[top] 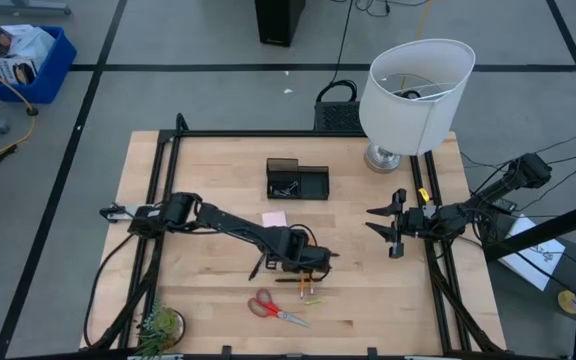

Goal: Pick and place office supplies into organizer
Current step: Put the orange pencil into the desk organizer

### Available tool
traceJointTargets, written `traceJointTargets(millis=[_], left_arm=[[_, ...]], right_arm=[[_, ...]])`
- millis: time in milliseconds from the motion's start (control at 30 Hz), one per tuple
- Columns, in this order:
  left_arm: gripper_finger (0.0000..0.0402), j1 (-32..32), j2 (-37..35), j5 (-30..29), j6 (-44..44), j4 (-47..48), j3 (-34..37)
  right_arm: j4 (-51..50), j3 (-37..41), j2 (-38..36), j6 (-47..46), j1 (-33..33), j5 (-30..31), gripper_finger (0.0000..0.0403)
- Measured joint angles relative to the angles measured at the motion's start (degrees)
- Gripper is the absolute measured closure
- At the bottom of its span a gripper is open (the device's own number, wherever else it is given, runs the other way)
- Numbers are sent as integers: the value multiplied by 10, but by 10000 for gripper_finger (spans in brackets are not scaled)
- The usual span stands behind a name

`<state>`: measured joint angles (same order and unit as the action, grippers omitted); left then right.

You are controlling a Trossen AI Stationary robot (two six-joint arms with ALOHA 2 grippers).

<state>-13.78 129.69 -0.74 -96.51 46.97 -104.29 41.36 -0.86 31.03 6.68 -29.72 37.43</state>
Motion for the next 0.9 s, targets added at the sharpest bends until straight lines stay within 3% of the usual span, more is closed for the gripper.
traceJointTargets(millis=[900], left_arm=[[309,-6,14,-8,0,-3,0]], right_arm=[[0,0,1,0,0,0,250]])
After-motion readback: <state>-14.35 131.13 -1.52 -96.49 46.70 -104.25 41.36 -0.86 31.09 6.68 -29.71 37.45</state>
